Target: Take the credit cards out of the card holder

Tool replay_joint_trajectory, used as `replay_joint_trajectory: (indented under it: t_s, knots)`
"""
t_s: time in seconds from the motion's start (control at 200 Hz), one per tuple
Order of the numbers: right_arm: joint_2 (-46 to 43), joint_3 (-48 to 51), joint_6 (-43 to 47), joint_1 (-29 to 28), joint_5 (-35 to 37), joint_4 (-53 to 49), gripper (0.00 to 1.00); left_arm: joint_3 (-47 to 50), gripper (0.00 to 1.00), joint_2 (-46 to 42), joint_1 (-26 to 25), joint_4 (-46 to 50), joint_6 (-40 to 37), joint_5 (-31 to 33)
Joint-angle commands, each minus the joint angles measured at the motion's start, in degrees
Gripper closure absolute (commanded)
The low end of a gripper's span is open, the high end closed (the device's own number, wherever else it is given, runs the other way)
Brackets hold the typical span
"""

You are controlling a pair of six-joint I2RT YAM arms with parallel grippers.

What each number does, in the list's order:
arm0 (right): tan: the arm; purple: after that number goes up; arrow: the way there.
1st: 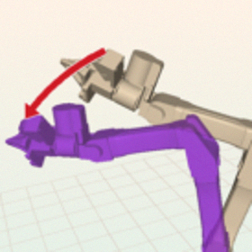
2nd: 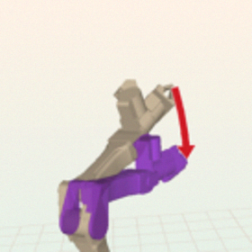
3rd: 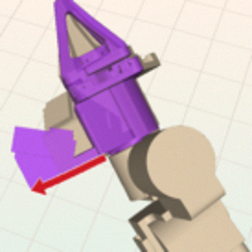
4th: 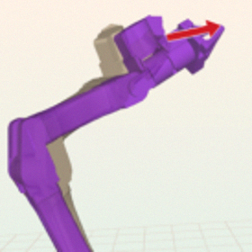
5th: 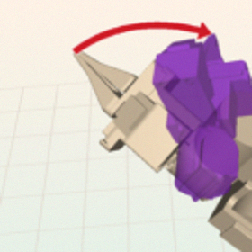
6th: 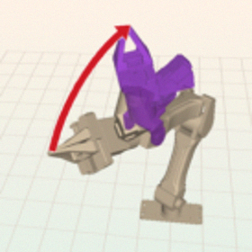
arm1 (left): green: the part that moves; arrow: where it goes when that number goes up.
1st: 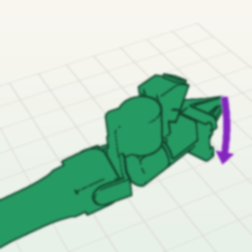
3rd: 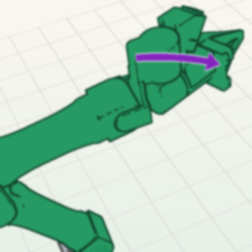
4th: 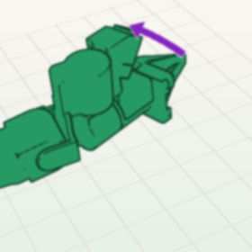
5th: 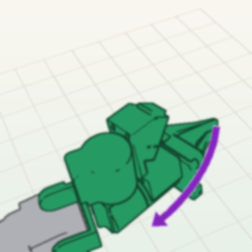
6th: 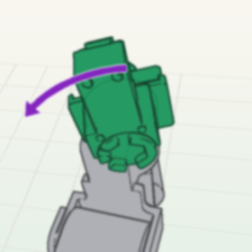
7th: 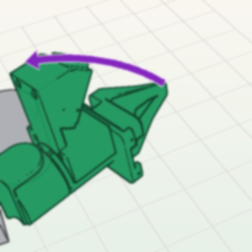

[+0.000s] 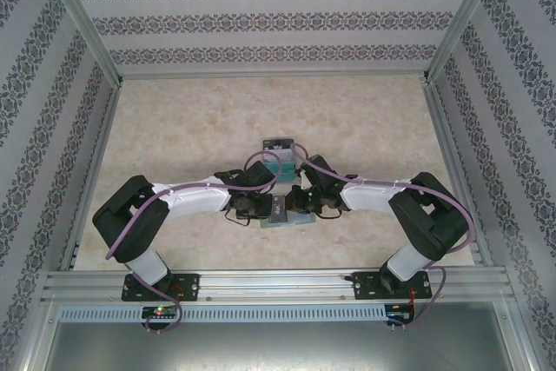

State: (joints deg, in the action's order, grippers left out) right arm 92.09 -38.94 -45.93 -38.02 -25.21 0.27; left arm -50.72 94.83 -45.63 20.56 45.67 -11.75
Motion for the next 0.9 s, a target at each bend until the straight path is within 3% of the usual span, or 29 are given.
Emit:
replay_joint_trajectory:
  t_s: [0.0, 0.35, 0.645, 0.754, 0.894]
  knots:
    - [0.2, 0.4, -0.1, 0.2, 0.1, 0.4, 1.00, 0.8, 1.00, 3.1, 0.2, 0.9, 0.0, 0.3]
    - [-3.0, 0.7, 2.7, 4.0, 0.1, -3.4, 1.00, 1.3, 1.00, 3.0, 0.2, 1.3, -0.2, 1.2]
    - [-3.5, 2.0, 2.6, 3.9, -2.0, -1.7, 1.00, 1.0, 1.00, 3.3, 0.2, 1.3, -0.1, 1.0]
    - [-3.5, 1.5, 2.6, 2.8, -2.1, -0.4, 0.88, 1.1, 1.00, 3.3, 0.3, 1.2, -0.1, 0.9]
    - [-2.2, 0.4, 2.6, 2.1, -2.2, 0.1, 0.83, 0.9, 1.00, 3.5, 0.2, 1.4, 0.0, 0.9]
